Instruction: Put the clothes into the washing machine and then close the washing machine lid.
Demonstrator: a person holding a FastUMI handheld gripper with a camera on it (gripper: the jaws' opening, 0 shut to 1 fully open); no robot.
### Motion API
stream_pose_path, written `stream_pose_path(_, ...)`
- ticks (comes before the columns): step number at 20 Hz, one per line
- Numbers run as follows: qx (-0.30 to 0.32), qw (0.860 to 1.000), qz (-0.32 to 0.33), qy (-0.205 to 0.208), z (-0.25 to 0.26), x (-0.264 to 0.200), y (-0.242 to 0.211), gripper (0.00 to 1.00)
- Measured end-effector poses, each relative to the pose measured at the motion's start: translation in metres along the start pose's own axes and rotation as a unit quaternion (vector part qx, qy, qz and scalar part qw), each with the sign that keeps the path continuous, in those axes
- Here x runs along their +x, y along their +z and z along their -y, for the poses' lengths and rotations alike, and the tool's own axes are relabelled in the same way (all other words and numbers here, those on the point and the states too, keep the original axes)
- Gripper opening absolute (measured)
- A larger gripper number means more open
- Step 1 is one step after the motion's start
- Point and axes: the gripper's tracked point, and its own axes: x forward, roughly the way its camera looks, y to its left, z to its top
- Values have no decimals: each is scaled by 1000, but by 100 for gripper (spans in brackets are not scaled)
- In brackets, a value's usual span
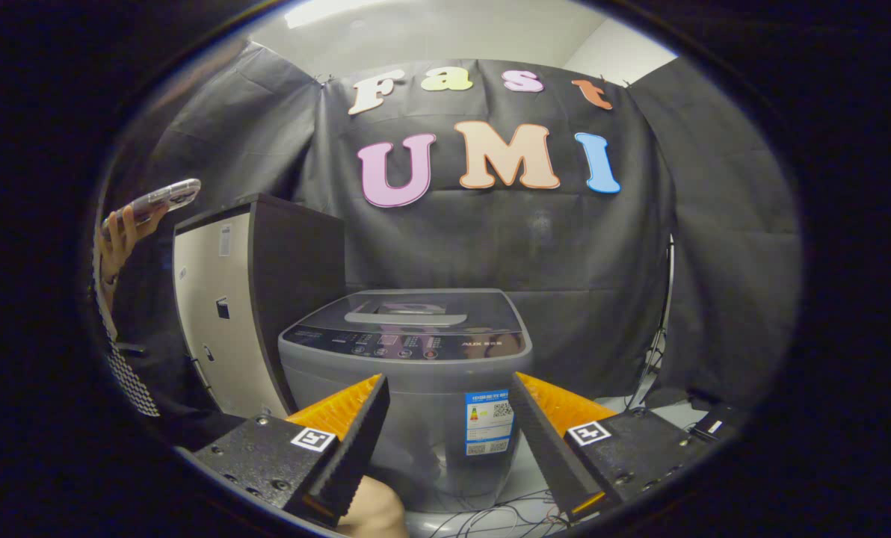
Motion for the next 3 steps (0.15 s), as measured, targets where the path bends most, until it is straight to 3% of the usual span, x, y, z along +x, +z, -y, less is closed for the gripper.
stream_pose_path(3,0,1000,8,0,0,-1,4,97)
